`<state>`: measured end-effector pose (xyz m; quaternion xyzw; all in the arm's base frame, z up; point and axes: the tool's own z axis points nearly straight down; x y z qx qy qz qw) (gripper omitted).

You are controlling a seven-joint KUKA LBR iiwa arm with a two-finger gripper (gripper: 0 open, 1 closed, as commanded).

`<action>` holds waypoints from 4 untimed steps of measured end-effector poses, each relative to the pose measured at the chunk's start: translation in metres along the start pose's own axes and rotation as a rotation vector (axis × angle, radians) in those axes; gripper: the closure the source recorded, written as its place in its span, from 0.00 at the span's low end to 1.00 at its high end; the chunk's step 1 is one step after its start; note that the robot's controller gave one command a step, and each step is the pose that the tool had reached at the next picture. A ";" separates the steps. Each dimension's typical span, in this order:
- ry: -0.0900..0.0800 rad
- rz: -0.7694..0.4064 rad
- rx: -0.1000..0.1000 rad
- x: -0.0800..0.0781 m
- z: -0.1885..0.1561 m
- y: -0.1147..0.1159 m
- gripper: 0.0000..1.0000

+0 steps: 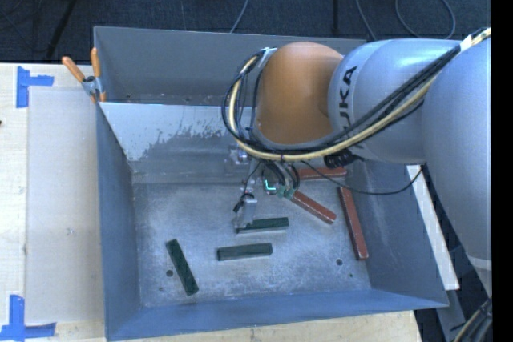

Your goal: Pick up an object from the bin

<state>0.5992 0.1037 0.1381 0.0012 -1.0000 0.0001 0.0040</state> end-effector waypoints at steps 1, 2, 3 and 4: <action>-0.005 -0.103 0.000 0.119 0.069 -0.040 0.00; -0.023 -0.170 -0.002 0.123 0.067 0.025 0.00; -0.008 -0.312 0.004 0.102 0.068 -0.092 0.00; -0.008 -0.390 -0.002 0.107 0.063 -0.022 0.00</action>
Offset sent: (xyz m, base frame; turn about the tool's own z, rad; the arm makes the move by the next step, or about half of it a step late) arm -0.1170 -0.0397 -0.0658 -0.1053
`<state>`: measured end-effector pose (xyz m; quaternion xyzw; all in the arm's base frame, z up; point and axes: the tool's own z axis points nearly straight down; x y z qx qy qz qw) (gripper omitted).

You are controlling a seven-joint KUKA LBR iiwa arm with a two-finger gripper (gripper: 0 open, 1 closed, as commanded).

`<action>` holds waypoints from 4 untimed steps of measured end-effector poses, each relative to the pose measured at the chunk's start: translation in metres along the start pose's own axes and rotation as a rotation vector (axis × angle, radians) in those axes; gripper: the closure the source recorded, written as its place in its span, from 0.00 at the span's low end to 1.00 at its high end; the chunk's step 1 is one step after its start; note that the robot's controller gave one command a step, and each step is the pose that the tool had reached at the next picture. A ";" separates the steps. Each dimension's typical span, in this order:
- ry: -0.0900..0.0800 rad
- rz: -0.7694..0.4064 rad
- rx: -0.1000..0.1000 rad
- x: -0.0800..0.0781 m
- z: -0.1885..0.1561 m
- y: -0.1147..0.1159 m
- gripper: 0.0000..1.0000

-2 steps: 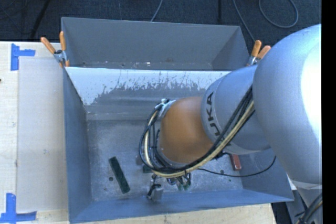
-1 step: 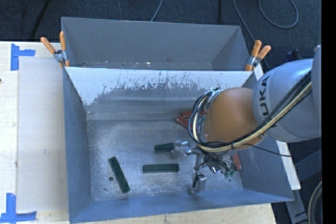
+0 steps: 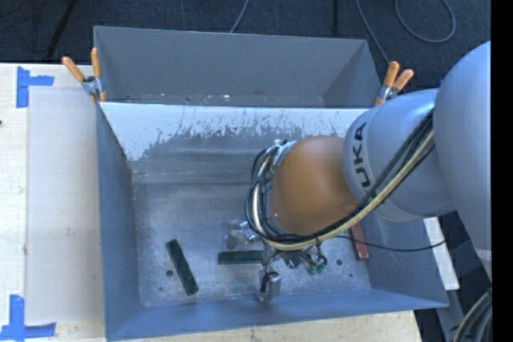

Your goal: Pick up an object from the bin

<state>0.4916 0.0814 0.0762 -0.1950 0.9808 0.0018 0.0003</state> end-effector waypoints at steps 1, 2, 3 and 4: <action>0.002 0.008 0.002 0.001 0.000 -0.004 1.00; -0.008 0.027 0.006 -0.013 -0.113 -0.024 1.00; -0.008 0.023 0.007 -0.012 -0.266 -0.049 1.00; 0.008 -0.326 -0.001 -0.019 -0.093 -0.008 1.00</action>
Offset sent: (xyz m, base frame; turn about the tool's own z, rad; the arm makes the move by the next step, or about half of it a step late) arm 0.0000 0.0000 0.0000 0.0000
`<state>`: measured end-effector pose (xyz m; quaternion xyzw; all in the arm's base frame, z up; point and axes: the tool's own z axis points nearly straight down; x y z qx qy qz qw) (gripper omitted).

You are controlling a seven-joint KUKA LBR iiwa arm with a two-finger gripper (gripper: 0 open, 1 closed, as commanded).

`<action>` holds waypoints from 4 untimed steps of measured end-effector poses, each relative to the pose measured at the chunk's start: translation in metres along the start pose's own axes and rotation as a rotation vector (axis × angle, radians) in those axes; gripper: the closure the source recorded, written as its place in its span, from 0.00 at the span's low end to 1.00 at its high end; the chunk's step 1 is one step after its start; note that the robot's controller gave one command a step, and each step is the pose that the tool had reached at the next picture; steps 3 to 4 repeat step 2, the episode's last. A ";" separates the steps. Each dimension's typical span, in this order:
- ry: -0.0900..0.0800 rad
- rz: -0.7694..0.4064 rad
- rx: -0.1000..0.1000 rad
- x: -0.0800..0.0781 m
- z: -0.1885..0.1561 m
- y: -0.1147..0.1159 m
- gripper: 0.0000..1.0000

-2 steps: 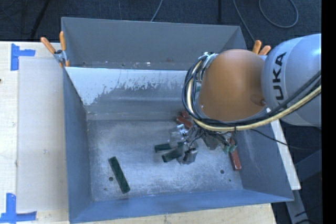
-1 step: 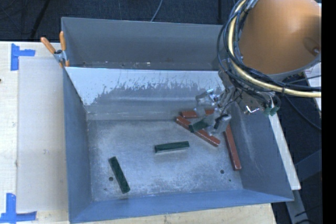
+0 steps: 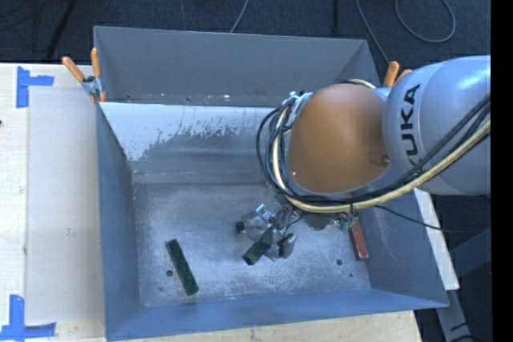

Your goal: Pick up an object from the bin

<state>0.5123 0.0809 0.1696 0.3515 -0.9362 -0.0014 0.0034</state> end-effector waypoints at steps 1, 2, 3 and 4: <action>0.001 -0.361 0.002 0.024 0.047 -0.002 1.00; -0.009 -0.344 0.011 0.039 -0.064 -0.010 1.00; -0.009 -0.344 0.011 0.039 -0.064 -0.010 1.00; -0.009 -0.344 0.011 0.039 -0.064 -0.010 1.00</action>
Offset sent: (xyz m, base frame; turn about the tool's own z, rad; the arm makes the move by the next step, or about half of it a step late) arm -0.0158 -0.0176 -0.0445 -0.3627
